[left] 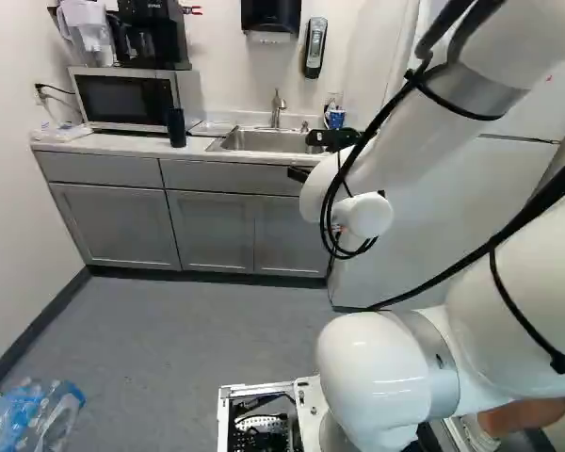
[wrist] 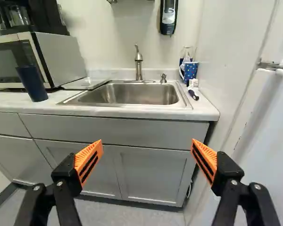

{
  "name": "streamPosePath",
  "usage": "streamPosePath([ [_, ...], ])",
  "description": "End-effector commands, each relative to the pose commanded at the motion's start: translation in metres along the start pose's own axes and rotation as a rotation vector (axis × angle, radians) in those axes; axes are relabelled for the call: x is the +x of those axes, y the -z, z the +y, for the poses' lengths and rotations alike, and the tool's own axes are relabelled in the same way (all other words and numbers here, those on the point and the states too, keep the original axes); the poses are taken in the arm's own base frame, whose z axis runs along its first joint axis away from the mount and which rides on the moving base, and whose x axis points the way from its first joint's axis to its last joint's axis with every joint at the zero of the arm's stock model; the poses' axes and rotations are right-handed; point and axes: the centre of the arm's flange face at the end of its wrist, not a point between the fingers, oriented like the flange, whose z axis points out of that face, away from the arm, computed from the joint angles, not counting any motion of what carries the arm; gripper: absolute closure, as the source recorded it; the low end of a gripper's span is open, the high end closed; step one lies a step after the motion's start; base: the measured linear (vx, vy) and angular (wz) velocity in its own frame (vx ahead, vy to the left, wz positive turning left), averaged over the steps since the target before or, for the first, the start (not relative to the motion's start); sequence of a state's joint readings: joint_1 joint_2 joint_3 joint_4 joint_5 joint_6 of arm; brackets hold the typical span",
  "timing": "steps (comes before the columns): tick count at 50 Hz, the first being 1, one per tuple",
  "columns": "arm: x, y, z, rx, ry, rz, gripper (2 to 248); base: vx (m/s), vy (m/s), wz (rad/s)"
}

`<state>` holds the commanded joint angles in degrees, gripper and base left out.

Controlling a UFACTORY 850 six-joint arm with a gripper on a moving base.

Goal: Rinse the cup and place it in the tray

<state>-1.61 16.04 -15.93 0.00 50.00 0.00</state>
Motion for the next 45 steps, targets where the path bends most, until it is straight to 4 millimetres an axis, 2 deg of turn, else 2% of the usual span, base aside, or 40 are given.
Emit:
streamPosePath([
  [45, 0.053, -0.029, 0.005, -0.014, -0.001, 0.098, 3, 0.0, 0.0, 0.0],
])
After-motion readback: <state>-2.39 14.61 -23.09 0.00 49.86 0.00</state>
